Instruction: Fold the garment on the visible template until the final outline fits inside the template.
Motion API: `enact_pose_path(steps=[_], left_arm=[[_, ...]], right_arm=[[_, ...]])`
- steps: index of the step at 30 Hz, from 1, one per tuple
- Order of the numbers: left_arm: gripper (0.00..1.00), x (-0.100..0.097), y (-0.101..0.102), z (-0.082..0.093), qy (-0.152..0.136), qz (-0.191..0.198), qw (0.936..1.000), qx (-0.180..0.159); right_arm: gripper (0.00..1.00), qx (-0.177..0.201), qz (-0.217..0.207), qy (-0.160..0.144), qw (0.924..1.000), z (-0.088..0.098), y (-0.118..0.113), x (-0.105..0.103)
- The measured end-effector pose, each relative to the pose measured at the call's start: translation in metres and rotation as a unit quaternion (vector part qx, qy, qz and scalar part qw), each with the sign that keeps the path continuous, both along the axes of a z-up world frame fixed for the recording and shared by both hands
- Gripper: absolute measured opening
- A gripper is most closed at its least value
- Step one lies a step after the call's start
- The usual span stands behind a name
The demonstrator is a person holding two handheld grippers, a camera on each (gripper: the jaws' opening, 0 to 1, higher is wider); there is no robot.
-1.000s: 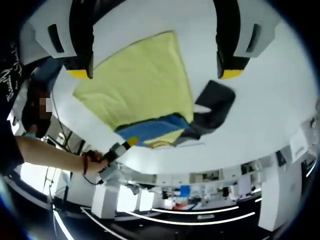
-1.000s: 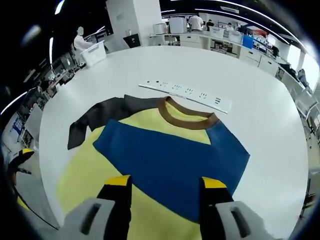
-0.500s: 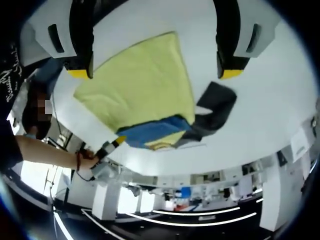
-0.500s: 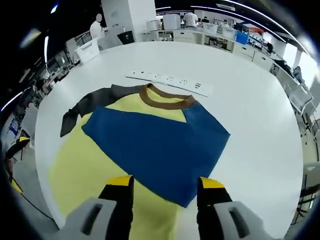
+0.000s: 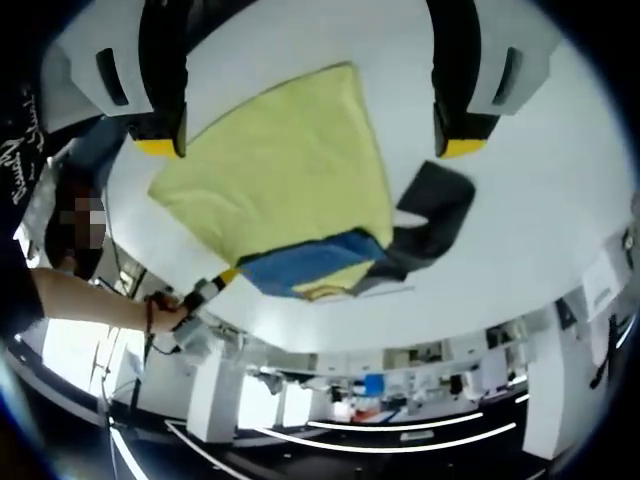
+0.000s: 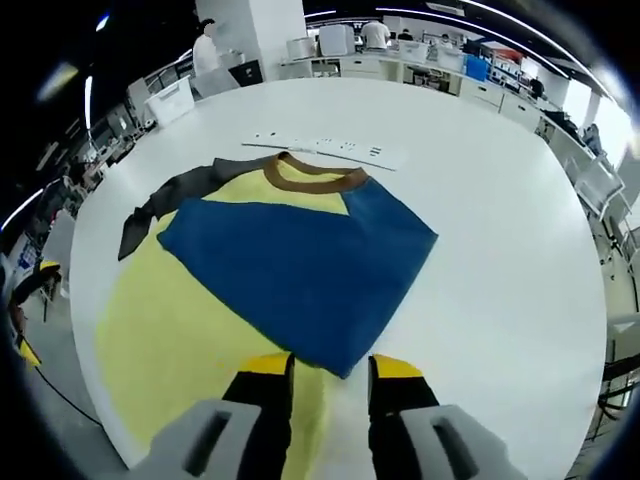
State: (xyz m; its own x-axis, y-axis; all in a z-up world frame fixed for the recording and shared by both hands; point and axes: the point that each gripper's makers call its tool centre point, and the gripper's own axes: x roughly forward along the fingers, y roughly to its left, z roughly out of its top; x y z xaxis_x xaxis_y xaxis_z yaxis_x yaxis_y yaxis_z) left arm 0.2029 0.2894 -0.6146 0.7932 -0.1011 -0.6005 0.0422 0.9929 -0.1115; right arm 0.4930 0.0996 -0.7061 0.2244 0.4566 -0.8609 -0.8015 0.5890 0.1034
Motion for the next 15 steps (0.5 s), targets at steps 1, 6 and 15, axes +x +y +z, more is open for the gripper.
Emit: enact_pose_path(steps=[1, 6, 15], left_arm=[[0.99, 0.0, 0.0, 0.0, 0.0, -0.001, 1.0, 0.001], [0.99, 0.0, 0.0, 0.0, 0.001, -0.001, 1.0, 0.002], [0.99, -0.001, 0.0, -0.001, 0.004, -0.001, 1.0, 0.003]], right_arm=[[0.23, 0.001, -0.001, 0.0, 1.0, 0.0, -0.001, 0.0], [0.18, 0.004, -0.004, 0.0, 1.0, -0.001, -0.004, -0.002], [0.1, 0.007, -0.004, 0.006, 1.0, -0.007, -0.008, -0.011]])
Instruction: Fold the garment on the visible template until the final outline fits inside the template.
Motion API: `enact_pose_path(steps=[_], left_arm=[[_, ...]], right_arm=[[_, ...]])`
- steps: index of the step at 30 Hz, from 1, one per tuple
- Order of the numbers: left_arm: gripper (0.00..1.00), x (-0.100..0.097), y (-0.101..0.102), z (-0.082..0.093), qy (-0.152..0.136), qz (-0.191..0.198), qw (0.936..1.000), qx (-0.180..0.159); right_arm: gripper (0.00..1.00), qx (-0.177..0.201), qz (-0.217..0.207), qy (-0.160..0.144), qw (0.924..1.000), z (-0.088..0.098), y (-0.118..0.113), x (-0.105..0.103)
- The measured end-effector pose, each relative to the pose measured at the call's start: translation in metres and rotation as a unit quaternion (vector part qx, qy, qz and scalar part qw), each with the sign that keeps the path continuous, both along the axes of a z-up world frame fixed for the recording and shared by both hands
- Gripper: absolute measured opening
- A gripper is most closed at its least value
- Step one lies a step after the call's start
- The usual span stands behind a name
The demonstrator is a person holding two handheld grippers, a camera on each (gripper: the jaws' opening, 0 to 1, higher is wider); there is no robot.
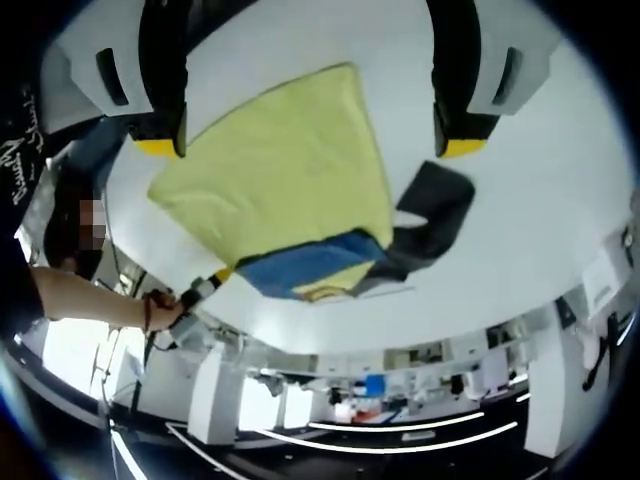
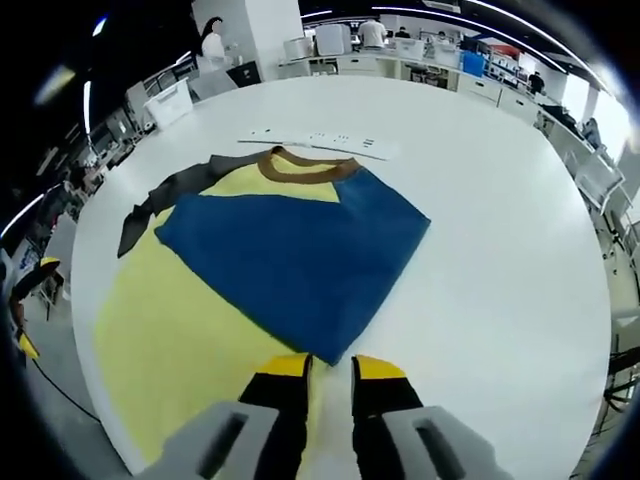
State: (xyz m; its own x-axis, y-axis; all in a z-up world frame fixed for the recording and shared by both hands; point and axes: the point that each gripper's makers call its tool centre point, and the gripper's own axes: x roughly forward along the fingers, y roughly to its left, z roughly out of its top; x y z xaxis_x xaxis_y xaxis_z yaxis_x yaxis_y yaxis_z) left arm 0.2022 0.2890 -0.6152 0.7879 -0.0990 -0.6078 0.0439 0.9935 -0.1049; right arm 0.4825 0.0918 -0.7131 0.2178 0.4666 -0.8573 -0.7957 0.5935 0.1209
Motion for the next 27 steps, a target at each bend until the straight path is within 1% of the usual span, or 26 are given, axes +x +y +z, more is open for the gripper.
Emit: enact_pose_path(steps=[3, 9, 13, 16, 22, 27], left_arm=[[0.99, 0.0, 0.001, 0.0, 0.0, 0.001, 1.0, 0.0], [0.99, -0.001, 0.003, 0.0, 0.001, 0.004, 1.0, 0.001], [0.99, -0.001, 0.003, 0.0, 0.001, 0.005, 1.0, 0.002], [0.99, -0.001, 0.004, -0.001, 0.002, 0.006, 1.0, 0.003], [0.99, -0.003, 0.006, -0.003, 0.005, 0.009, 0.9999, 0.003], [0.99, -0.003, 0.007, -0.004, 0.008, 0.009, 0.9999, 0.004]], right_arm=[[0.06, 0.005, 0.0, 0.007, 1.0, -0.005, 0.002, -0.002], [0.04, 0.008, -0.009, 0.014, 0.9998, -0.011, 0.003, -0.003], [0.02, 0.012, -0.017, 0.018, 0.9996, -0.012, 0.004, -0.003], [0.0, 0.012, -0.033, 0.021, 0.9992, -0.012, 0.002, 0.0], [0.0, -0.003, -0.02, 0.005, 0.9998, -0.012, -0.003, 0.008], [0.0, -0.011, -0.009, 0.006, 0.9999, -0.013, -0.008, 0.01]])
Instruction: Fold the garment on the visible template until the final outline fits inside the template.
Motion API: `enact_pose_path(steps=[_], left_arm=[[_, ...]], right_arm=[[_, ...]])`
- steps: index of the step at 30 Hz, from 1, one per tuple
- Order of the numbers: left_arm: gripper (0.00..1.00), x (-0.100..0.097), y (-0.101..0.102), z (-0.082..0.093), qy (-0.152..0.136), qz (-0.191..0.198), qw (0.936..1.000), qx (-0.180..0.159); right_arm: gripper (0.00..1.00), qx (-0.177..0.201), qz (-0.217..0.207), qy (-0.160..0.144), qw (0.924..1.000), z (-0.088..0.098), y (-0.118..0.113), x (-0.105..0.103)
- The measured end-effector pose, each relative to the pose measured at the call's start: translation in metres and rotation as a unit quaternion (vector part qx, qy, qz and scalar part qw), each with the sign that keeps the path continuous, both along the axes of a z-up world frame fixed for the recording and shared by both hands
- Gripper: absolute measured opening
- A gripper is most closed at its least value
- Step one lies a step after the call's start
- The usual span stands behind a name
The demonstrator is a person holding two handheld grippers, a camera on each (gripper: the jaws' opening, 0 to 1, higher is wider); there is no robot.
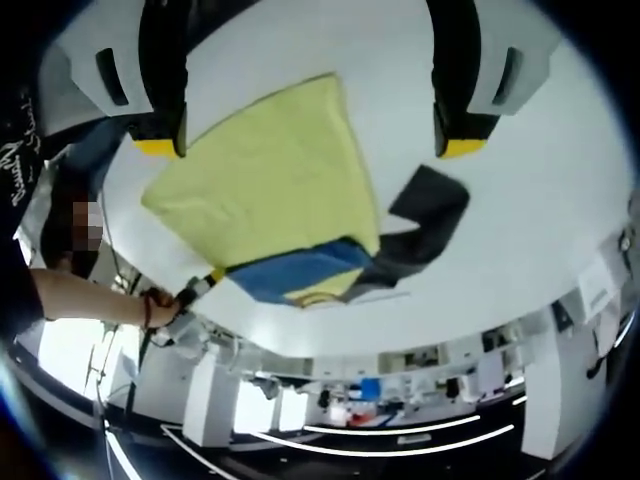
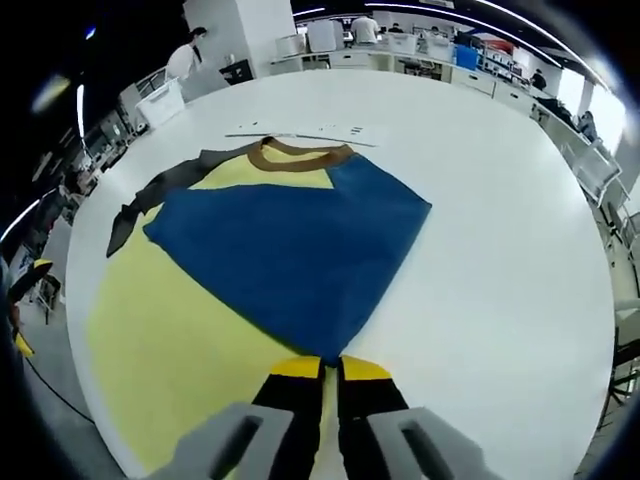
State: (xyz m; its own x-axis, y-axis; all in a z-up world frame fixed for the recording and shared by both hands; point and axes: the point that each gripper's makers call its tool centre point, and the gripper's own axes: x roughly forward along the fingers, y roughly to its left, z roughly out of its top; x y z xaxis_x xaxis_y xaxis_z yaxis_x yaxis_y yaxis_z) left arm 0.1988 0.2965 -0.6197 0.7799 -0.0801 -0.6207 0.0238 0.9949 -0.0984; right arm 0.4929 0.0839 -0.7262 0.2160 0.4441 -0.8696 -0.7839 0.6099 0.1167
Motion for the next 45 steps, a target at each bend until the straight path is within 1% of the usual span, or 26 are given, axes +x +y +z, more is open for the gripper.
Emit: enact_pose_path(steps=[13, 31, 39, 45], left_arm=[[0.99, 0.001, 0.005, -0.004, 0.006, 0.0, 1.0, -0.001], [0.99, 0.001, 0.01, -0.007, 0.012, 0.005, 0.9999, 0.002], [0.99, 0.001, 0.011, -0.007, 0.014, 0.006, 0.9999, 0.002], [0.99, 0.0, 0.012, -0.008, 0.014, 0.01, 0.9999, 0.002]], right_arm=[[0.0, -0.015, 0.014, 0.004, 0.9998, 0.0, -0.017, 0.009], [0.0, -0.022, 0.002, 0.016, 0.9996, 0.0, -0.045, 0.021], [0.0, -0.022, 0.002, 0.02, 0.9996, -0.001, -0.052, 0.025], [0.0, -0.032, 0.004, 0.019, 0.9993, 0.0, -0.061, 0.029]])
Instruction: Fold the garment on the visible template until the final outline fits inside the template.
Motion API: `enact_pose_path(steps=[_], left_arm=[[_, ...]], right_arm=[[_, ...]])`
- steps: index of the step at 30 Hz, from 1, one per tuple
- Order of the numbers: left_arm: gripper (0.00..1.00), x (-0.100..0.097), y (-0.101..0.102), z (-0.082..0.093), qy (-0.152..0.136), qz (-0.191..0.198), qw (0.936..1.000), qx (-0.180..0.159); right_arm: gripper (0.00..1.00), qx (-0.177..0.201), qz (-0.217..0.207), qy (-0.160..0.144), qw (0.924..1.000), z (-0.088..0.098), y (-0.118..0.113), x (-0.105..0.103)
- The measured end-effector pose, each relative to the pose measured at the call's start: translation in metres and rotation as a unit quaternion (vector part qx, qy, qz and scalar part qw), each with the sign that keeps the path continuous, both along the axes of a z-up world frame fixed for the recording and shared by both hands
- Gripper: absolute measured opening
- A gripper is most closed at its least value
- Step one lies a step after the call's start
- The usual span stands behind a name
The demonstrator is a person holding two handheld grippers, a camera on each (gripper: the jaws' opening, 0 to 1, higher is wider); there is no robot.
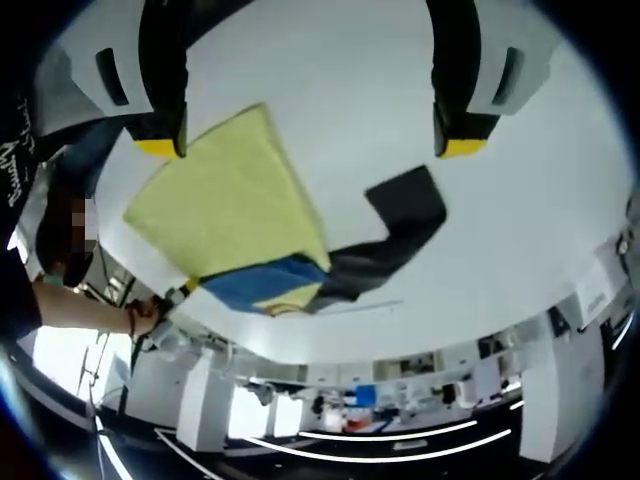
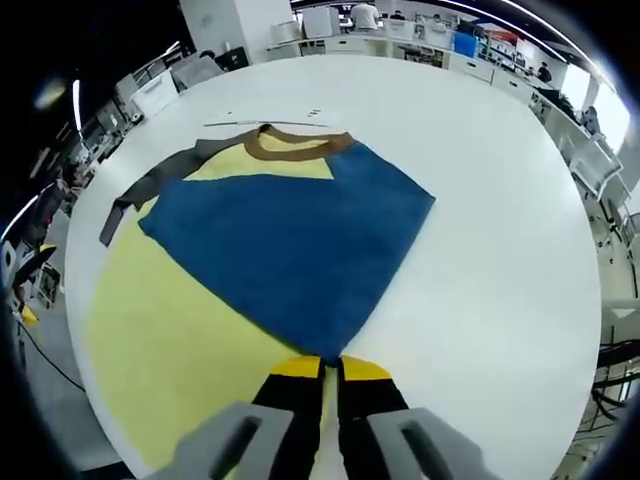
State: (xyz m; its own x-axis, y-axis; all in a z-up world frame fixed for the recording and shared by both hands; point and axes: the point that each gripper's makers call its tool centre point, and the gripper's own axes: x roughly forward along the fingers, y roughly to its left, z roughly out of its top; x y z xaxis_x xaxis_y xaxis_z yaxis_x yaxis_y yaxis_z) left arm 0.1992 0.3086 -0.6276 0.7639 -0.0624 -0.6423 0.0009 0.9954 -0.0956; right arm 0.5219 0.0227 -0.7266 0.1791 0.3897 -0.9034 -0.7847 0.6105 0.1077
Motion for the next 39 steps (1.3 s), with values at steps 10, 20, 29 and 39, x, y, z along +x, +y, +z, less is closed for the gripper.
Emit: enact_pose_path(steps=[10, 20, 29, 39], left_arm=[[0.98, -0.001, 0.002, -0.001, 0.002, 0.006, 1.0, -0.001], [0.97, -0.002, 0.005, -0.003, 0.005, 0.012, 0.9999, -0.001], [0.97, 0.001, 0.008, -0.001, 0.002, 0.015, 0.9999, 0.001], [0.91, 0.011, 0.026, 0.011, -0.019, 0.029, 0.9991, 0.024]], right_arm=[[0.0, -0.011, -0.003, -0.001, 0.9999, 0.0, -0.013, 0.007], [0.05, -0.007, -0.036, 0.0, 0.9993, 0.001, -0.017, 0.011], [0.39, 0.038, -0.049, -0.017, 0.9979, 0.022, -0.006, 0.009], [0.67, 0.086, -0.021, -0.046, 0.995, 0.061, 0.005, -0.011]])
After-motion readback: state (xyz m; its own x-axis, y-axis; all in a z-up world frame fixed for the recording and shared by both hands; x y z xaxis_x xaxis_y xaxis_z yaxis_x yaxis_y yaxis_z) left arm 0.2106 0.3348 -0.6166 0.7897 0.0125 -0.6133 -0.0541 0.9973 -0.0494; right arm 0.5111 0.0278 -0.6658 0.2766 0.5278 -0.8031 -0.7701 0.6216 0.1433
